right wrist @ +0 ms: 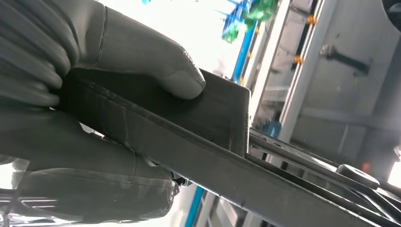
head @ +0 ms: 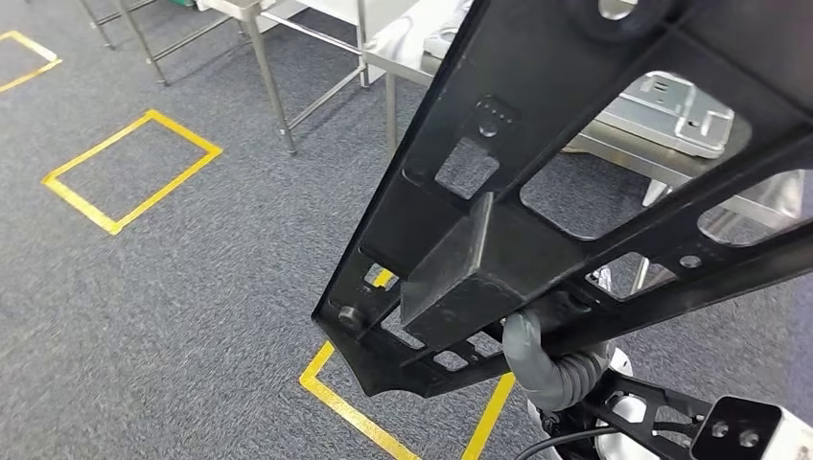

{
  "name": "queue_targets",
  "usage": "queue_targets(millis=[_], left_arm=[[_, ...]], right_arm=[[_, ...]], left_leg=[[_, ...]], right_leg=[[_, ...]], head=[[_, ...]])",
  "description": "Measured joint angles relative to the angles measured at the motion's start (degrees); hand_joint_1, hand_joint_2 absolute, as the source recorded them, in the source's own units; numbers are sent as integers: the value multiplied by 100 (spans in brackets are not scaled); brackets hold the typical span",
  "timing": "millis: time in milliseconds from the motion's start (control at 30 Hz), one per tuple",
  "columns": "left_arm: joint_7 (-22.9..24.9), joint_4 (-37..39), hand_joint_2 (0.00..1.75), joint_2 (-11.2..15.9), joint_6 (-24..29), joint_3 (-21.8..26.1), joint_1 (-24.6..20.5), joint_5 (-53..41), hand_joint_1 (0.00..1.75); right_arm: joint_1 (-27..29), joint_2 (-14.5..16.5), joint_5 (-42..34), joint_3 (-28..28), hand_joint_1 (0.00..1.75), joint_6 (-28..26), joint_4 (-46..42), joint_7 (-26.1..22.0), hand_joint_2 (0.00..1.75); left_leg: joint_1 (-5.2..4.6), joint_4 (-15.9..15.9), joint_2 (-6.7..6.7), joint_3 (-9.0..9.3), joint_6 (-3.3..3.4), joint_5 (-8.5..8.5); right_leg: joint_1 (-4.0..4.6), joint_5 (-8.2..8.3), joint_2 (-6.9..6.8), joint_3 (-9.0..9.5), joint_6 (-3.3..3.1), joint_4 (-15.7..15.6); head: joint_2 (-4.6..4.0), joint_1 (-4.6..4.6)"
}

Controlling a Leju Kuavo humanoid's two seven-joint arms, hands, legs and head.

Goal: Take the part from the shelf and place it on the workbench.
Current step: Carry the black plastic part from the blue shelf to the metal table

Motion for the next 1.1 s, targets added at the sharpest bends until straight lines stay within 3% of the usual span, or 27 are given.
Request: queue_targets(millis=[33, 100, 167, 200, 267, 333, 433, 500, 567, 633, 667, 700, 767, 833, 933, 1000, 1067, 1100], left_arm=[[-15, 0, 175, 1, 4, -7, -9, -2, 0], [-38, 0, 175, 9, 17, -25, -4, -4, 0], [-40, 1, 175, 22, 33, -43, 23, -3, 0], [-36, 2, 175, 27, 45, -52, 32, 0, 0], [-17, 2, 175, 34, 84, -67, 29, 15, 0], [8, 2, 175, 37, 123, -74, 7, 34, 0], [39, 2, 175, 37, 147, -75, -11, 42, 0], [43, 3, 175, 42, 168, -75, -6, 46, 0], [25, 4, 175, 48, 186, -75, -2, 51, 0], [12, 3, 175, 50, 195, -75, 11, 58, 0], [11, 3, 175, 50, 201, -75, 19, 64, 0], [10, 3, 175, 50, 207, -75, 24, 72, 0], [9, 3, 175, 50, 215, -75, 25, 86, 0], [10, 2, 175, 36, 223, -76, 19, 96, 0], [17, 0, 175, 16, 231, -79, 14, 100, 0], [15, 0, 175, 7, 231, -81, 3, 100, 0], [11, 0, 175, 7, 231, -86, -5, 101, 0], [9, 0, 175, 9, 230, -89, -2, 102, 0]], right_arm=[[-31, 2, -7, 11, 175, -22, 2, 22, 175], [-88, 5, -13, 32, 175, -74, 19, 64, 175], [-100, 5, -12, 44, 175, -121, 52, 80, 175], [-97, 4, -11, 47, 175, -141, 71, 79, 175], [-92, 3, -9, 49, 175, -174, 103, 60, 175], [-93, 2, -2, 47, 175, -194, 132, 36, 175], [-92, -4, 6, 46, 175, -227, 186, 28, 175], [-95, -10, 6, 43, 175, -256, 210, 26, 175], [-104, -13, 10, 39, 175, -275, 225, 20, 175], [-100, -20, 20, 37, 175, -281, 255, 15, 175], [-95, -25, 25, 36, 175, -285, 272, 14, 175], [-91, -30, 26, 34, 175, -294, 287, 12, 175], [-92, -34, 27, 31, 175, -315, 301, 11, 175], [-98, -36, 31, 27, 175, -340, 302, 3, 175], [-99, -43, 39, 13, 175, -365, 302, -35, 175], [-89, -49, 42, 4, 175, -369, 300, -60, 175], [-93, -50, 43, 2, 175, -371, 302, -73, 175], [-95, -51, 43, 1, 175, -373, 308, -73, 175]], left_leg=[[4, 173, -148, -63, -19, -109], [22, 820, -447, -362, -35, -420], [23, 1332, -516, -652, -44, -544], [25, 1311, -527, -672, -46, -446], [36, 745, -549, -462, -45, -59], [37, 205, -607, -244, -12, 142], [16, 99, -649, -218, 111, 135], [19, 71, -631, -217, 183, 159], [22, 49, -609, -217, 241, 158], [7, 48, -582, -218, 270, 130], [-1, 49, -567, -209, 274, 116], [-10, 49, -554, -190, 275, 101], [-37, 44, -536, -121, 272, 64], [-55, 26, -519, -55, 254, 25], [-42, -28, -476, -13, 168, -11], [-50, -17, -470, 55, 115, -55], [-51, 379, -518, -92, 69, -207], [-41, 748, -542, -301, 42, -325]], right_leg=[[-29, 26, 73, 33, -25, -46], [-54, 39, 220, 39, -52, -66], [-51, 34, 387, 24, -57, -38], [-51, 24, 457, 22, -54, -17], [-59, -19, 562, 19, -25, 50], [-48, -77, 619, -17, 36, 147], [-42, -97, 640, -66, 117, 188], [-47, -174, 527, -111, 172, 293], [-54, -436, 349, -346, 226, 778], [-61, -719, 272, -742, 257, 1518], [-62, -749, 263, -885, 258, 1755], [-59, -666, 259, -923, 244, 1781], [-28, -248, 248, -667, 159, 1201], [32, -2, 183, -303, 29, 475], [98, -51, 158, -147, -112, 149], [44, -43, 196, 11, -140, -8], [-18, -47, 207, 222, -145, -168], [-17, -83, 213, 288, -151, -190]], head=[[0, -10], [0, -30], [0, -43], [0, -43], [0, -43], [0, -45], [0, -48], [0, -42], [0, -29], [0, -24], [0, -24], [0, -24], [0, -24], [0, -37], [0, -46], [0, -51], [0, -71], [0, -83]])
